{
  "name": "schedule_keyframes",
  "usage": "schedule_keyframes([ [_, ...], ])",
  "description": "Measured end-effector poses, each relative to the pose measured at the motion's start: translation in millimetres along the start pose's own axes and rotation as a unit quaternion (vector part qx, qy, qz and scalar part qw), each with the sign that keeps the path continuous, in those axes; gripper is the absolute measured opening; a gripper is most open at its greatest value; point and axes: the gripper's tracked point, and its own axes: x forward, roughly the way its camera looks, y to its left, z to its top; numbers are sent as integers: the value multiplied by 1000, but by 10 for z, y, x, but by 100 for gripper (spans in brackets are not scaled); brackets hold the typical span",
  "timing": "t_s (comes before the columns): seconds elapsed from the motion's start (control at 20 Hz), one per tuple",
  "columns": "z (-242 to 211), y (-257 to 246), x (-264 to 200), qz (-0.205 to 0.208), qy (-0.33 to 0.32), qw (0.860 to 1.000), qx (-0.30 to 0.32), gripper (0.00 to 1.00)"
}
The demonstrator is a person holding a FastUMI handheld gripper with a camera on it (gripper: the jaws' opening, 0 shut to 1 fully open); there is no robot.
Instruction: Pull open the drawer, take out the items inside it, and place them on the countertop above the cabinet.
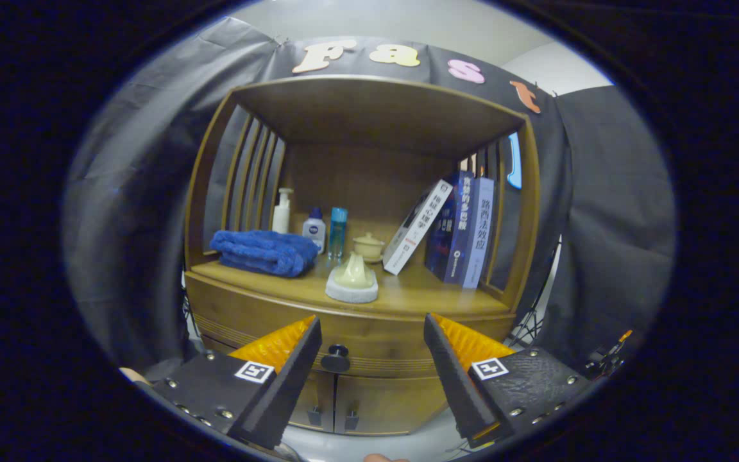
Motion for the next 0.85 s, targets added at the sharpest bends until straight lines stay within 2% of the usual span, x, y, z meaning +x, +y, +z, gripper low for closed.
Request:
schedule_keyframes([
  [0.35,721,-227,-579,16,-67,997,21,96],
  [0.85,893,-562,-1102,-6,-77,997,32,96],
])
